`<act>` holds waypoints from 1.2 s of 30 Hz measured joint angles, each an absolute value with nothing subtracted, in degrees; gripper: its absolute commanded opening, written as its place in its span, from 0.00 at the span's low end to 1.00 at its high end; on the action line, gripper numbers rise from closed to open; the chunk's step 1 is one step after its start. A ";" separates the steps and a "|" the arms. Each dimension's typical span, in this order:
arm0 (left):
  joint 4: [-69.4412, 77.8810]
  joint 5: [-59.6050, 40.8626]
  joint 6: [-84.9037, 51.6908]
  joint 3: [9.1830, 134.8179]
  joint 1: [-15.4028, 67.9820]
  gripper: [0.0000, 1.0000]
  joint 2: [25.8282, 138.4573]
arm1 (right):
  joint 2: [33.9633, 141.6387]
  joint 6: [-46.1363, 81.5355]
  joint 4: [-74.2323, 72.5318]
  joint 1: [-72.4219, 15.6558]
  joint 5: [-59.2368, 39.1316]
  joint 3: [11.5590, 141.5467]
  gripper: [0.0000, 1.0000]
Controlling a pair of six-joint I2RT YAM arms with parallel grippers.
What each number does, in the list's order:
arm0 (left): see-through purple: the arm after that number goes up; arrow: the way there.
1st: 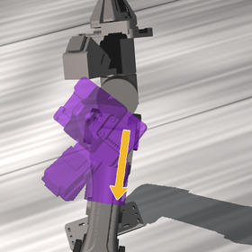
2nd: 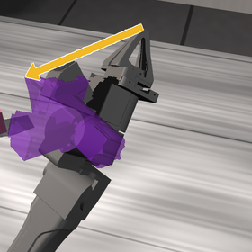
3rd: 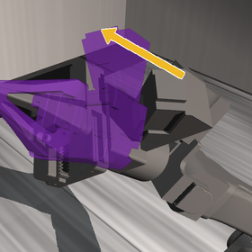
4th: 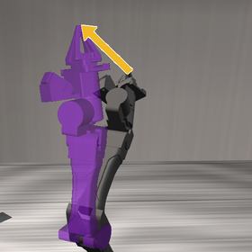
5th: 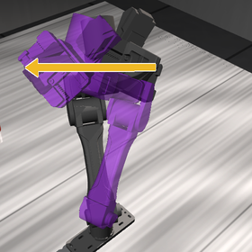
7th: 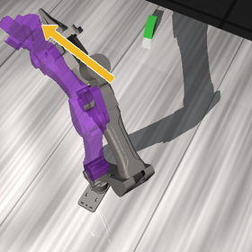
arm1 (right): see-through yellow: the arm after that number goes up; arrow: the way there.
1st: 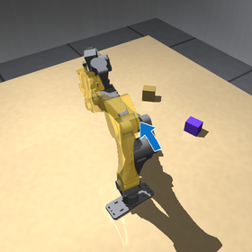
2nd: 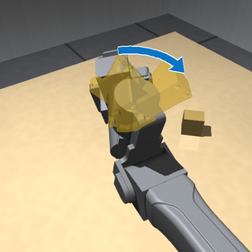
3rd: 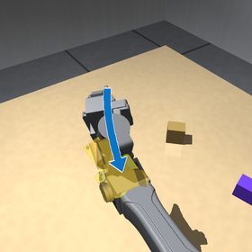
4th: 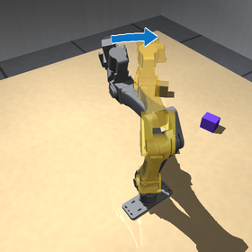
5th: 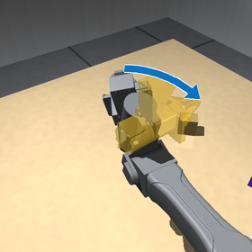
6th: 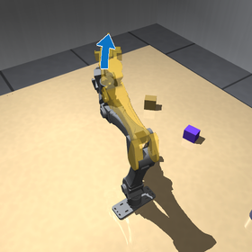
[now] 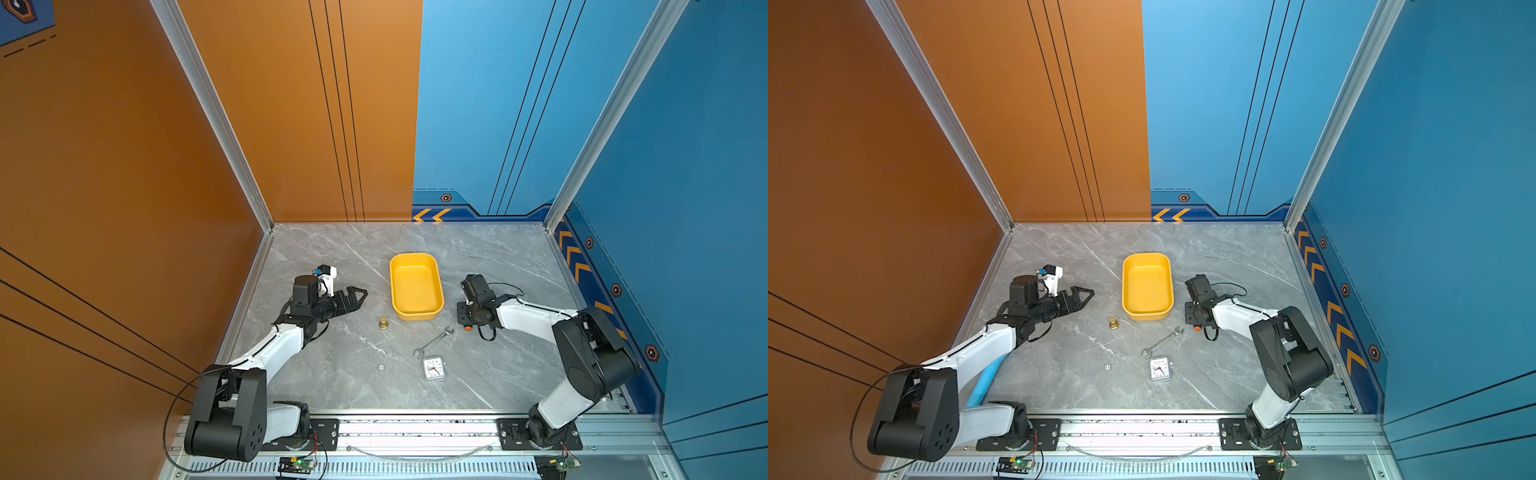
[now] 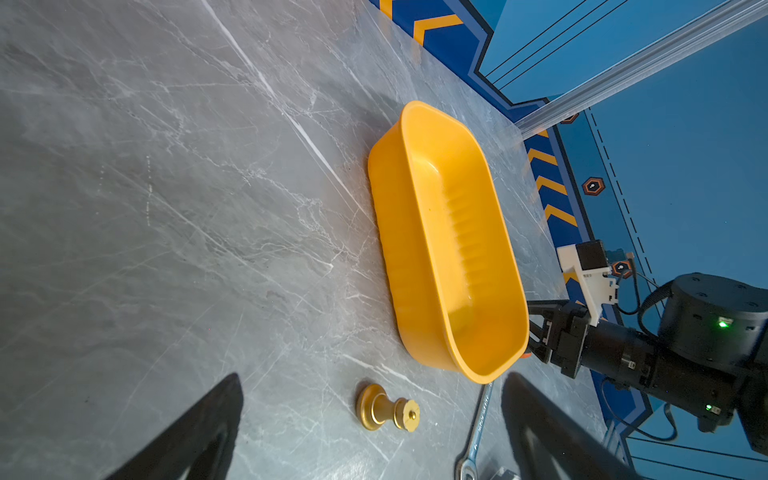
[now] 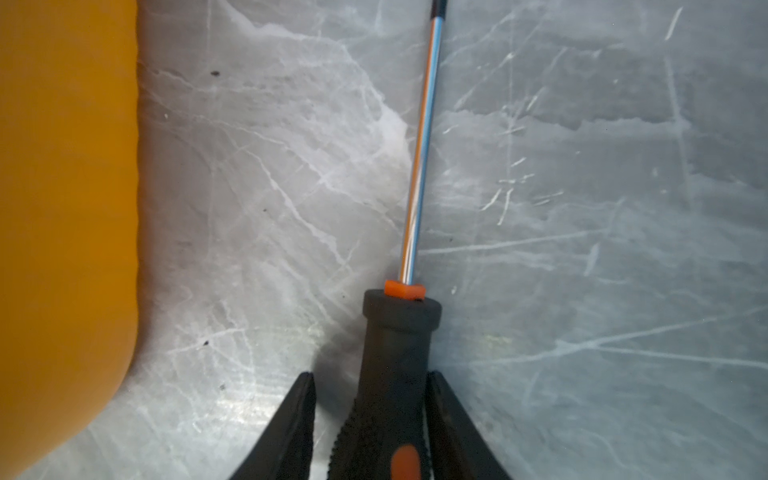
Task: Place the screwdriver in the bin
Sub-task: 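Close the right gripper on the screwdriver handle, then lift the screwdriver with the right gripper and lower it into the yellow bin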
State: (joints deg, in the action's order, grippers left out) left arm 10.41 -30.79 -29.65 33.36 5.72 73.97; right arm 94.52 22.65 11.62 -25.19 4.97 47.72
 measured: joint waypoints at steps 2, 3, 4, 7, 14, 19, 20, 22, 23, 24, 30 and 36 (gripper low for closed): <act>10.41 -30.79 -29.65 33.56 5.82 0.98 74.13 | 94.52 22.70 12.03 -25.19 5.02 47.79 0.25; 10.41 -30.81 -29.65 33.58 5.89 0.98 74.15 | 94.52 22.59 12.14 -25.19 4.84 47.86 0.22; 10.41 -30.83 -29.65 33.58 6.00 0.98 74.17 | 94.52 22.59 12.40 -25.19 4.60 48.03 0.16; 10.39 -31.05 -29.65 33.58 6.26 0.98 74.32 | 94.78 22.41 12.93 -25.19 4.45 48.42 0.00; 9.87 -31.38 -29.67 34.04 6.46 0.98 74.41 | 94.65 22.52 13.30 -25.19 4.14 48.53 0.00; 9.32 -31.38 -29.67 34.20 6.52 0.98 74.41 | 90.70 22.57 16.40 -25.19 4.12 48.53 0.00; 9.23 -31.38 -29.67 34.20 6.57 0.98 74.41 | 89.32 22.59 16.95 -25.19 4.14 48.53 0.00; 9.15 -31.38 -29.67 34.20 6.57 0.98 74.43 | 85.86 22.61 17.98 -25.19 4.14 48.69 0.00; 9.15 -31.38 -29.67 34.20 6.57 0.98 74.43 | 84.49 22.63 18.52 -25.19 4.14 48.97 0.00; 9.15 -31.38 -29.67 34.20 6.61 0.98 74.43 | 83.02 22.79 19.31 -25.19 4.10 49.60 0.00; 9.13 -31.48 -29.67 34.22 6.90 0.98 74.72 | 80.47 23.31 22.74 -28.42 5.89 57.39 0.00; 9.13 -31.57 -29.67 34.24 7.20 0.98 74.74 | 83.85 23.24 24.47 -35.16 10.81 68.84 0.00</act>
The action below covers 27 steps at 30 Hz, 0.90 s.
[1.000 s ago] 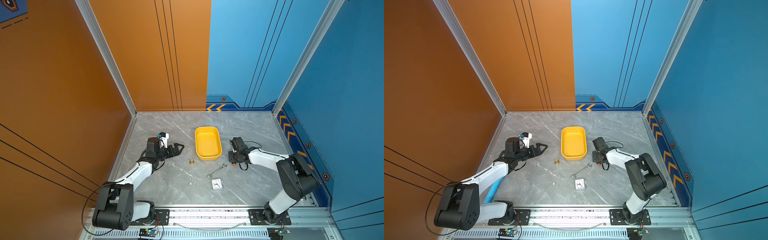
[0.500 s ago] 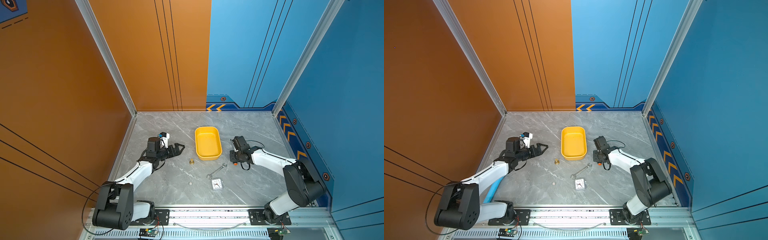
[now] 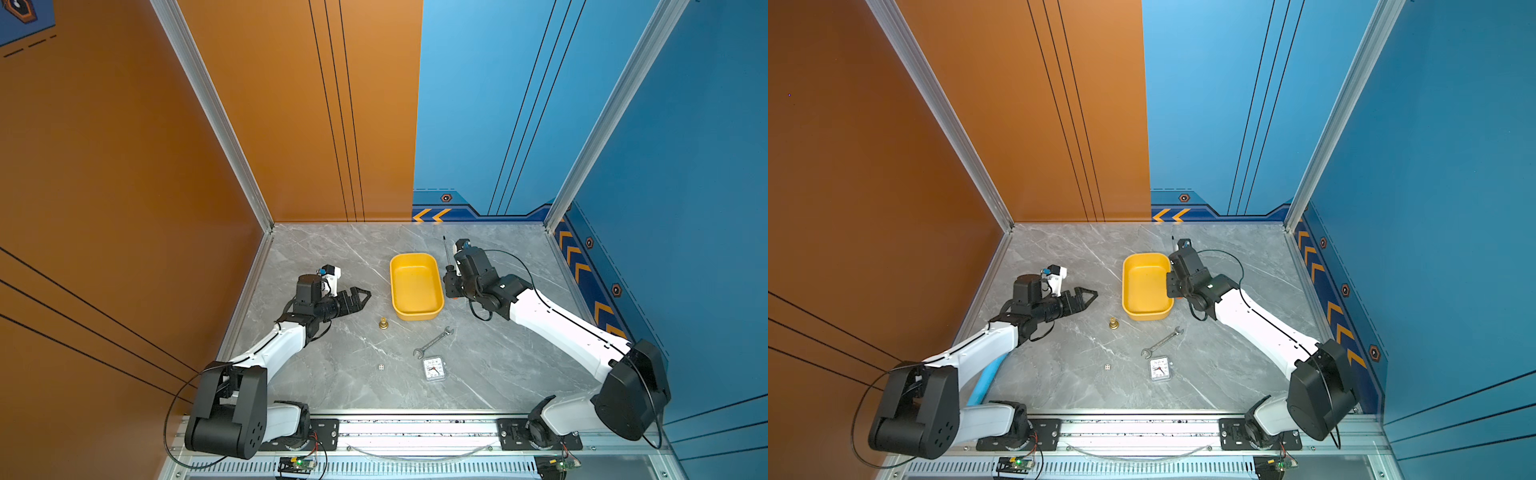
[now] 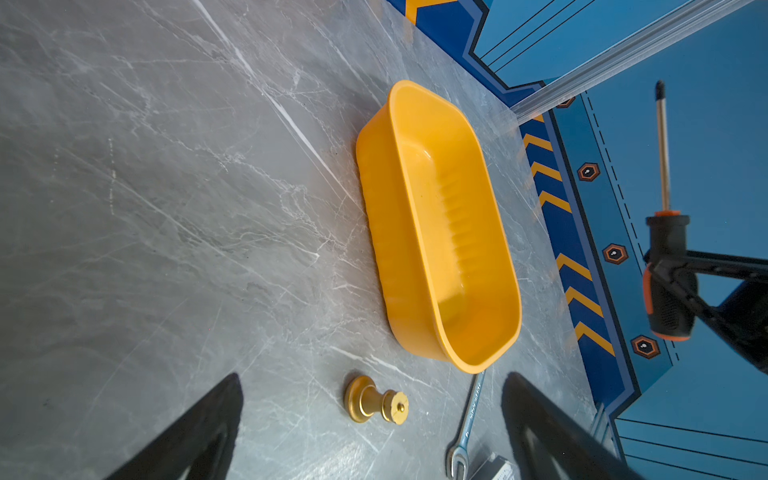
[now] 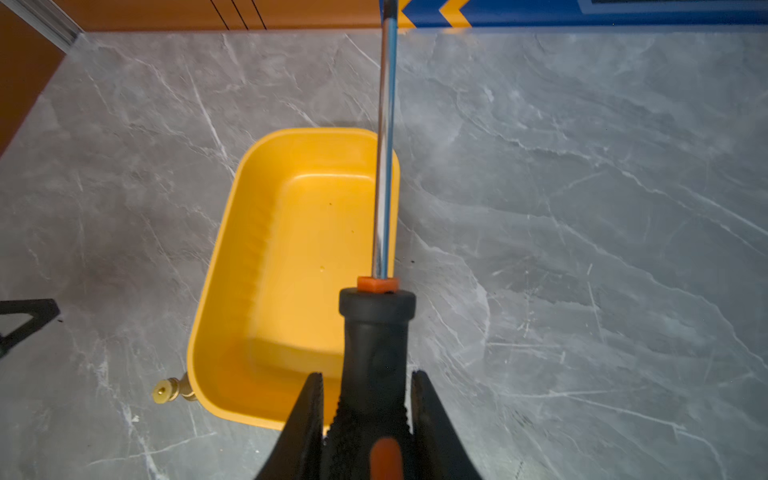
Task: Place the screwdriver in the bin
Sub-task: 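Lift the screwdriver with the right gripper and lower it into the yellow bin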
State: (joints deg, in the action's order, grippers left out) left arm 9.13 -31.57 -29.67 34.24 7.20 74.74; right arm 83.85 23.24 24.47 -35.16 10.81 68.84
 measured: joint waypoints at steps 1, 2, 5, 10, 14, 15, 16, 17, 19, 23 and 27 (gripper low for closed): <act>9.13 -31.57 -29.67 34.24 7.20 0.98 74.74 | 85.30 23.35 24.56 -35.55 11.35 70.87 0.00; 9.13 -31.57 -29.67 34.24 7.20 0.98 74.74 | 86.48 23.49 24.56 -35.75 11.94 72.23 0.00; 8.97 -31.57 -29.67 34.24 7.20 0.98 74.67 | 91.92 24.40 25.02 -36.47 13.39 76.97 0.00; 7.70 -31.55 -29.65 34.24 7.20 0.98 73.97 | 101.06 26.50 27.14 -37.95 13.80 82.52 0.00; 7.42 -31.53 -29.67 34.24 7.20 0.98 73.49 | 106.74 27.64 29.12 -39.24 13.78 85.25 0.00; 7.42 -31.53 -29.65 34.22 7.20 0.98 73.38 | 107.90 28.03 29.69 -39.51 13.78 85.76 0.00; 7.42 -31.53 -29.65 34.17 7.20 0.98 73.30 | 108.79 28.40 30.09 -39.70 13.76 86.11 0.00; 7.40 -31.53 -29.65 34.09 7.20 0.98 73.17 | 109.58 28.64 30.41 -39.83 13.76 86.21 0.00; 7.42 -31.51 -29.65 33.85 7.20 0.98 72.90 | 110.69 29.15 31.11 -39.88 13.74 86.30 0.00; 6.92 -31.29 -29.65 33.34 7.20 0.98 72.12 | 112.66 30.39 32.05 -39.86 13.74 86.67 0.00; 6.55 -31.07 -29.63 33.21 7.20 0.98 71.88 | 113.67 31.44 32.64 -39.86 13.69 86.72 0.00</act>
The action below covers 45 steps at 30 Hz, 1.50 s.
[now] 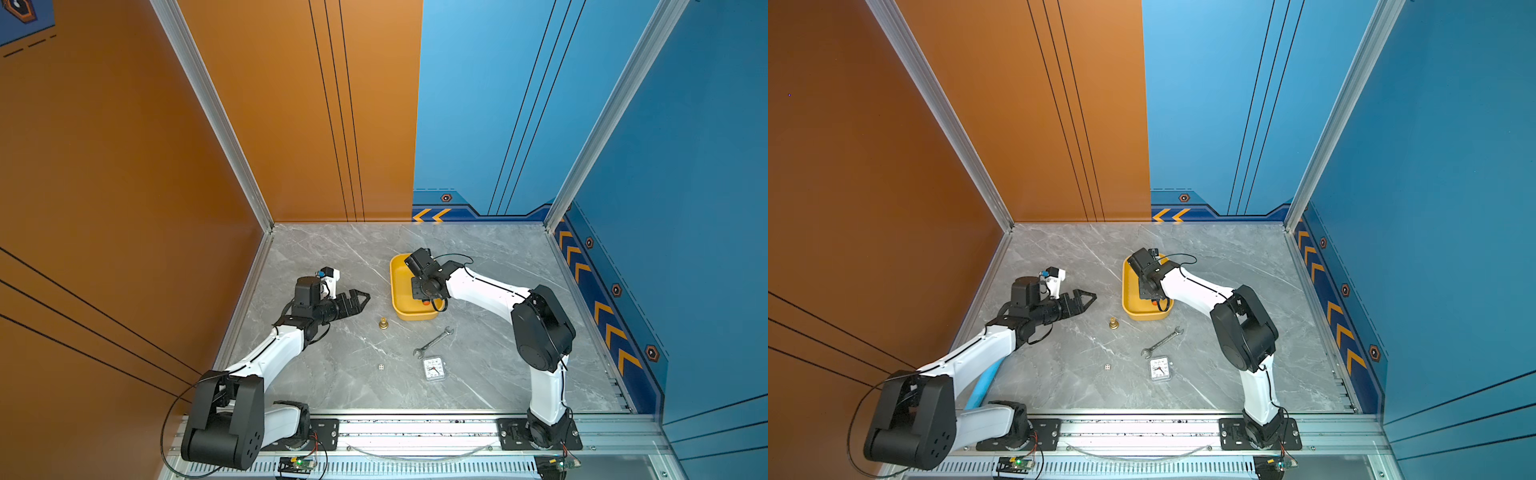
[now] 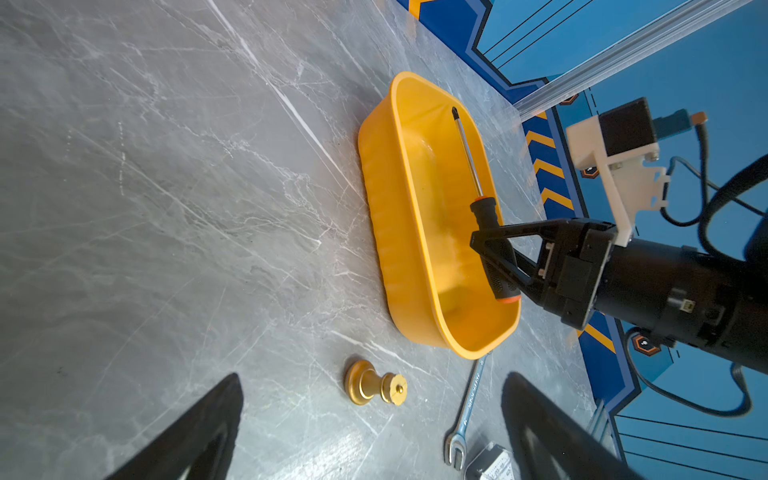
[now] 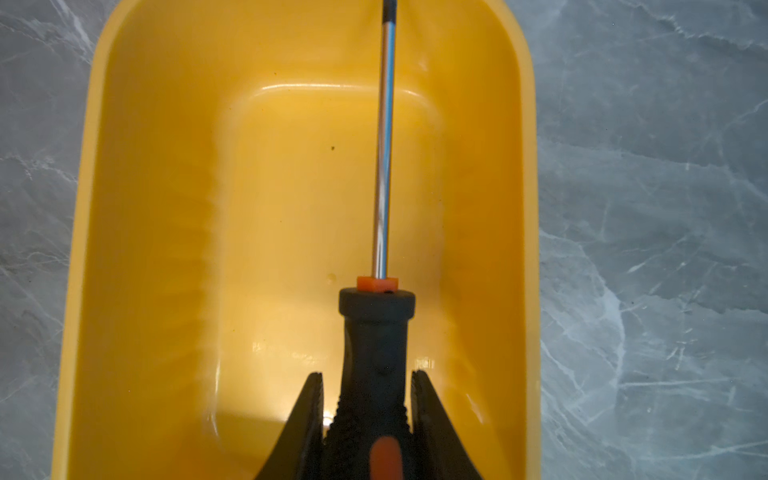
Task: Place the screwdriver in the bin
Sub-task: 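Lift the screwdriver with the right gripper and lower it into the yellow bin, then open the right gripper and release the screwdriver inside the bin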
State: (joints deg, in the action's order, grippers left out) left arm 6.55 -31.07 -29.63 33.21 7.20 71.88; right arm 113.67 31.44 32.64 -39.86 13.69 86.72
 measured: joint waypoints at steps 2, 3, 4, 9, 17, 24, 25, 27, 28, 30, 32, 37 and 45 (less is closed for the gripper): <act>6.33 -30.94 -29.63 33.08 7.20 0.98 71.79 | 114.08 31.81 32.64 -39.86 13.58 86.74 0.00; 6.28 -30.89 -29.63 33.06 7.20 0.98 71.79 | 114.28 31.90 32.64 -39.86 13.56 86.74 0.00; 6.17 -30.87 -29.63 33.04 7.20 0.98 71.79 | 114.52 32.01 32.64 -39.86 13.56 86.74 0.00; 6.15 -30.68 -29.63 32.99 7.20 0.98 71.79 | 116.25 32.58 32.64 -40.16 13.28 86.74 0.00; 6.00 -30.65 -29.61 32.62 7.20 0.98 71.79 | 118.45 33.12 33.04 -41.54 12.05 86.87 0.02; 5.98 -30.63 -29.56 32.62 7.20 0.98 71.79 | 120.79 33.36 32.99 -41.52 12.05 87.46 0.12; 5.96 -30.63 -29.54 32.62 7.20 0.98 71.79 | 120.79 33.36 33.01 -41.52 12.05 87.61 0.14; 5.96 -30.63 -29.43 32.62 7.20 0.98 71.79 | 120.79 33.36 32.97 -41.52 12.03 87.92 0.25; 5.96 -30.61 -29.41 32.62 7.20 0.98 71.79 | 120.79 33.36 33.04 -41.52 12.03 87.92 0.31; 5.96 -30.59 -29.41 32.62 7.20 0.98 71.79 | 120.79 33.65 32.99 -41.52 11.84 87.92 0.44; 5.91 -30.48 -29.41 32.62 7.20 0.98 71.79 | 120.79 33.78 32.99 -41.52 11.75 87.92 0.51; 5.54 -30.44 -29.39 32.62 7.20 0.98 71.79 | 120.79 33.04 33.06 -41.45 11.60 87.92 0.67; 4.49 -30.24 -28.95 32.62 7.20 0.98 71.79 | 116.79 30.20 35.83 -41.45 11.64 88.03 0.74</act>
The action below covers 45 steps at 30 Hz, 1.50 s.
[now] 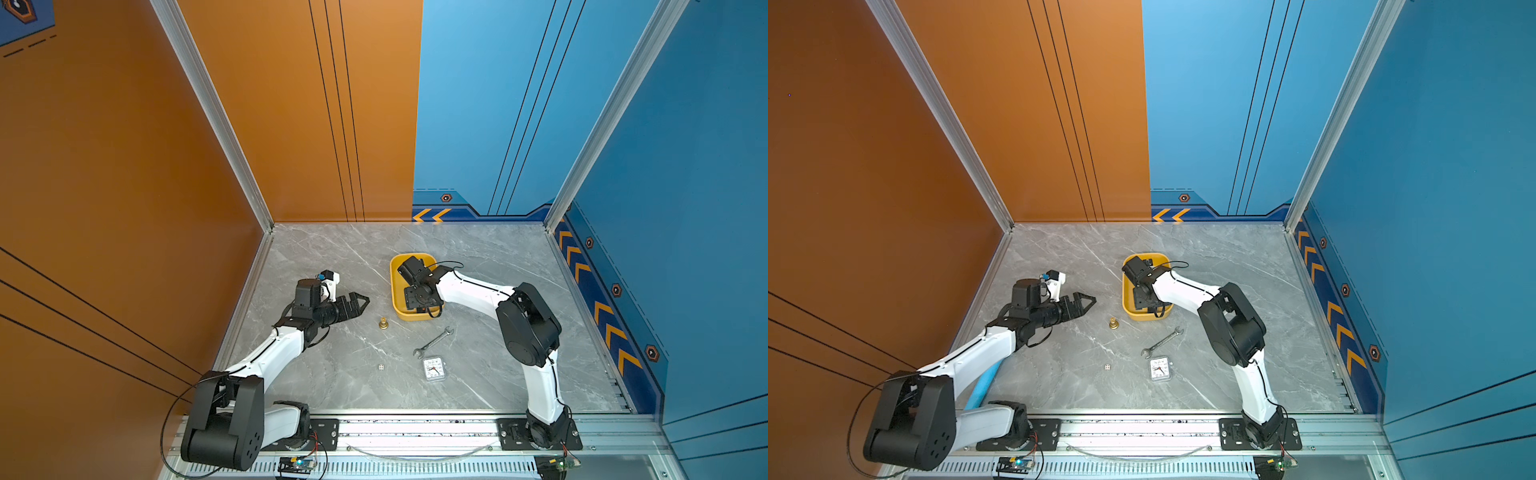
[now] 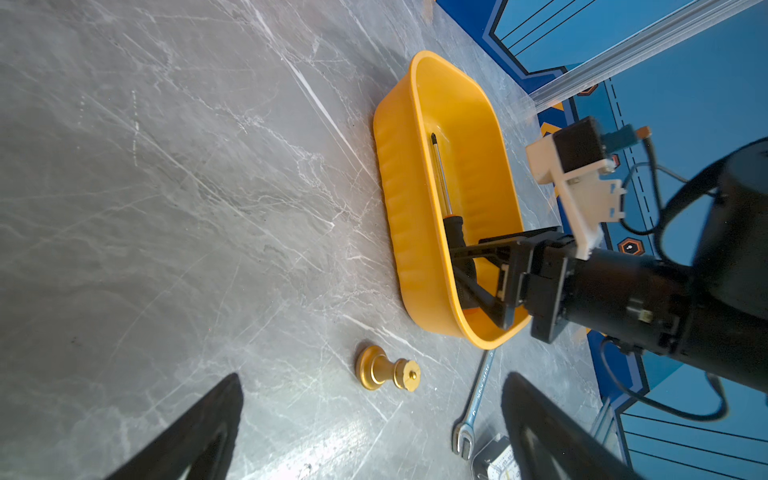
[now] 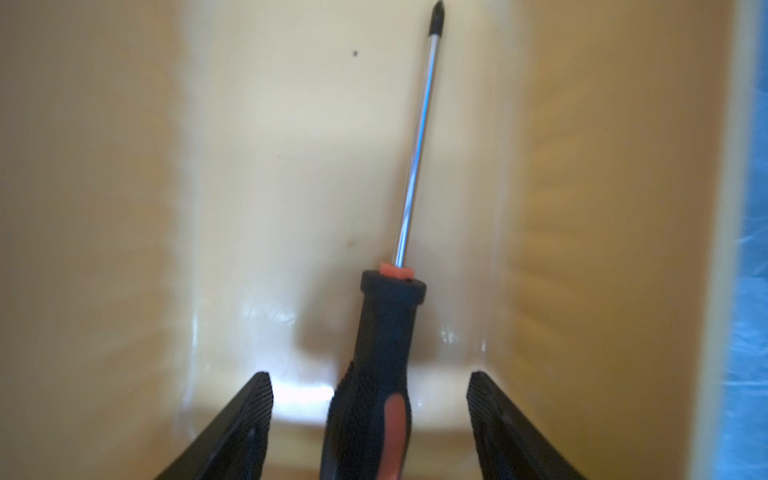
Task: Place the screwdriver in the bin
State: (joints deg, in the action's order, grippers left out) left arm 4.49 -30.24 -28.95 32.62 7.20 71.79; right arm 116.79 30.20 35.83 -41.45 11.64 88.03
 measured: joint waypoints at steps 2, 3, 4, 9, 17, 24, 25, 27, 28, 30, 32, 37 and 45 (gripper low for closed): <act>4.16 -30.13 -28.49 32.62 7.20 0.98 71.77 | 113.71 28.36 37.10 -41.41 11.75 88.12 0.75; 3.95 -30.04 -28.29 32.67 7.20 0.98 71.77 | 112.18 27.49 37.56 -41.34 11.75 88.14 0.75; 3.64 -30.02 -28.08 32.71 7.20 0.98 71.79 | 110.15 26.17 38.06 -41.23 11.75 88.20 0.75; 1.37 -29.12 -26.44 34.13 7.20 0.98 71.77 | 99.63 15.88 38.33 -39.99 10.02 86.85 0.75; -0.93 -26.28 -24.12 38.46 7.18 0.98 71.70 | 84.44 -2.11 30.24 -27.33 -9.76 67.79 0.77; -2.07 -21.43 -19.49 39.24 7.18 0.98 69.38 | 77.91 -9.34 20.95 -17.21 -19.70 50.57 0.78; -2.07 -20.03 -18.39 39.24 7.20 0.98 68.45 | 76.66 -9.78 19.66 -16.40 -20.29 48.90 0.78; -0.95 -16.91 -16.19 38.81 7.18 0.98 65.95 | 74.76 -10.09 17.10 -14.96 -21.04 46.92 0.78; 0.25 -15.07 -15.05 38.09 7.20 0.98 64.31 | 74.02 -10.11 15.49 -14.09 -21.04 46.17 0.78; 3.16 -11.16 -12.86 35.88 7.20 0.98 61.12 | 73.21 -9.82 12.12 -12.25 -20.73 44.73 0.78; 6.33 -7.07 -10.72 33.21 7.18 0.98 58.50 | 73.01 -9.10 8.49 -10.55 -19.31 42.87 0.78; 16.19 1.56 -5.23 25.78 7.14 0.98 55.83 | 73.01 -6.46 -1.13 -7.09 -15.16 35.99 0.78; 29.52 7.44 -1.04 19.90 4.84 0.98 60.66 | 73.41 -1.98 -17.06 -2.09 -9.96 27.05 0.78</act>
State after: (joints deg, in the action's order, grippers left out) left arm 29.52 7.44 -1.04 19.90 4.84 60.66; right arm 73.41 -1.98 -17.06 -2.09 -9.96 27.05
